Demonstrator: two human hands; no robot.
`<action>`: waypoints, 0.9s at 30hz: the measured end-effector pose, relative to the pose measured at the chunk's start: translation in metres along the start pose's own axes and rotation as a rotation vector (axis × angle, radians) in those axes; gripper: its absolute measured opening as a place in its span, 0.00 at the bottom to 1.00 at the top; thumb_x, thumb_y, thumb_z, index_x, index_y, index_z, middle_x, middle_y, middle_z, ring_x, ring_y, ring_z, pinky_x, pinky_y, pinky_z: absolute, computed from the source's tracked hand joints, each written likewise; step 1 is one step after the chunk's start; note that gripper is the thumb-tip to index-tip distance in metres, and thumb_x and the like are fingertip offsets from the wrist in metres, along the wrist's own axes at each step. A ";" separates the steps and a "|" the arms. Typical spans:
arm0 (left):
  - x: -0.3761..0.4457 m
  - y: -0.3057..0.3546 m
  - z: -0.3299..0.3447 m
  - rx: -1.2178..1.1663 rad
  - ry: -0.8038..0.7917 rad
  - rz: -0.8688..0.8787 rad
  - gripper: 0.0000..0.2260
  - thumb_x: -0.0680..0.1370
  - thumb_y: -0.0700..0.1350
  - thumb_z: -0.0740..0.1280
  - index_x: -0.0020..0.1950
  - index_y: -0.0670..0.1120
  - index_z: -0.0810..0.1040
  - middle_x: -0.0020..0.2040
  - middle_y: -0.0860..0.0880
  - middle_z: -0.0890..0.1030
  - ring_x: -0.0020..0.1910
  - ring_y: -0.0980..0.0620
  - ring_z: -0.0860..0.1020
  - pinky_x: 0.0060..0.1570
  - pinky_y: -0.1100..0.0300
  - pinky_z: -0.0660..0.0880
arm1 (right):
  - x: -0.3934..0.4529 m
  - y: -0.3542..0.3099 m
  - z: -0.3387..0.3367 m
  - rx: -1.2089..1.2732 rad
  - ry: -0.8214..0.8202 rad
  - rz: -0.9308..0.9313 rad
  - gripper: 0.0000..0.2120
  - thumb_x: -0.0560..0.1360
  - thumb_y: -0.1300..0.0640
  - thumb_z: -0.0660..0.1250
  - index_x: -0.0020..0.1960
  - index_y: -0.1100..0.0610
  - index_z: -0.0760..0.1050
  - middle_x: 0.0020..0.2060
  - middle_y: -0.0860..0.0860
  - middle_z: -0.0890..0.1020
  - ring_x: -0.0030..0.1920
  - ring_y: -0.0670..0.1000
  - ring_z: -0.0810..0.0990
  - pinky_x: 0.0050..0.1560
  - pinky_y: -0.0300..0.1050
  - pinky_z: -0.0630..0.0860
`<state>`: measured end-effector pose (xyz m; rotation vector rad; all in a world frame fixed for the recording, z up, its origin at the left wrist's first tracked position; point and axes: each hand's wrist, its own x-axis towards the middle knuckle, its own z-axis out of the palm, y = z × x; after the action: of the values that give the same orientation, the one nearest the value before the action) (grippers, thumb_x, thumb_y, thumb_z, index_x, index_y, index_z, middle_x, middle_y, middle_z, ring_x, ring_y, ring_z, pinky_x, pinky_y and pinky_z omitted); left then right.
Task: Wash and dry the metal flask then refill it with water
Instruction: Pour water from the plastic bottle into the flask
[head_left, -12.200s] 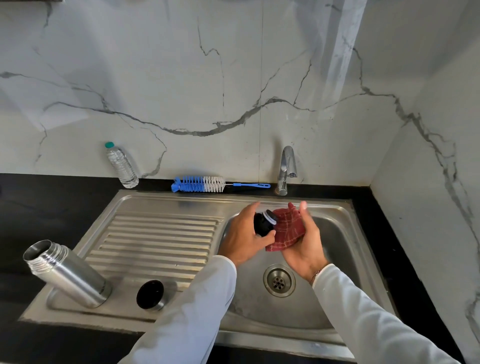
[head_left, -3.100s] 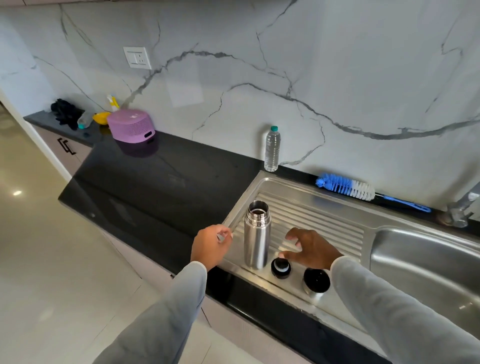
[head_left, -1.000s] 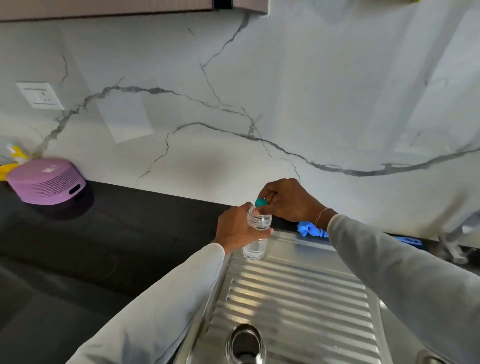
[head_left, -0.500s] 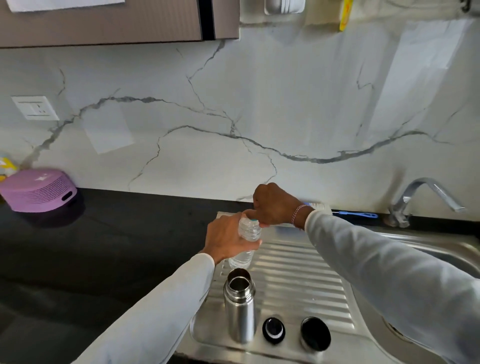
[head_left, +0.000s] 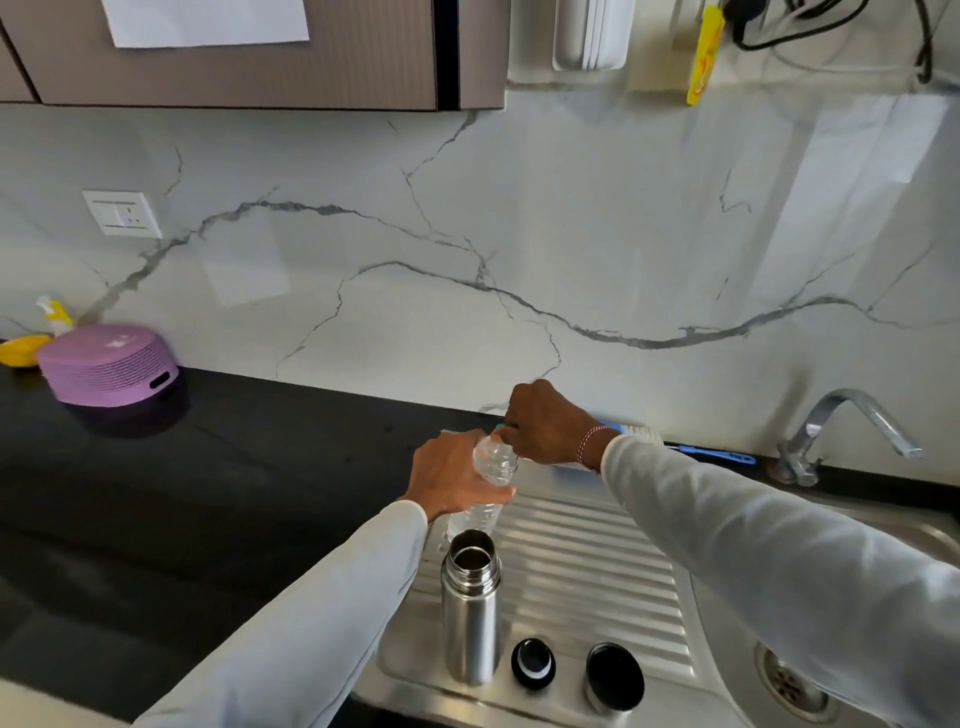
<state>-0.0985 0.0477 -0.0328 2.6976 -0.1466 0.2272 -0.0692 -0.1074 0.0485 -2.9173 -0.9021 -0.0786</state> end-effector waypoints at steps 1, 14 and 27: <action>0.000 0.000 -0.001 0.002 -0.004 -0.004 0.25 0.62 0.70 0.74 0.51 0.56 0.79 0.43 0.57 0.84 0.41 0.56 0.81 0.46 0.57 0.81 | -0.002 0.000 -0.002 0.004 0.004 -0.011 0.20 0.84 0.50 0.60 0.50 0.67 0.78 0.46 0.61 0.80 0.40 0.58 0.70 0.35 0.42 0.58; 0.002 0.005 -0.012 -0.042 0.009 0.009 0.22 0.63 0.65 0.78 0.51 0.57 0.80 0.41 0.58 0.84 0.42 0.55 0.82 0.46 0.58 0.79 | 0.001 0.002 0.010 -0.321 0.287 -0.048 0.30 0.82 0.36 0.48 0.36 0.56 0.74 0.32 0.54 0.76 0.33 0.56 0.76 0.36 0.44 0.66; 0.011 -0.010 -0.020 -0.229 -0.297 0.091 0.18 0.61 0.55 0.80 0.48 0.60 0.81 0.46 0.57 0.85 0.47 0.55 0.83 0.54 0.50 0.82 | 0.011 0.025 0.028 -0.140 0.511 -0.496 0.25 0.81 0.38 0.55 0.34 0.55 0.69 0.25 0.49 0.72 0.24 0.50 0.62 0.29 0.40 0.57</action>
<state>-0.0891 0.0640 -0.0171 2.4831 -0.3614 -0.1565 -0.0454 -0.1186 0.0195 -2.4991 -1.5126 -0.8977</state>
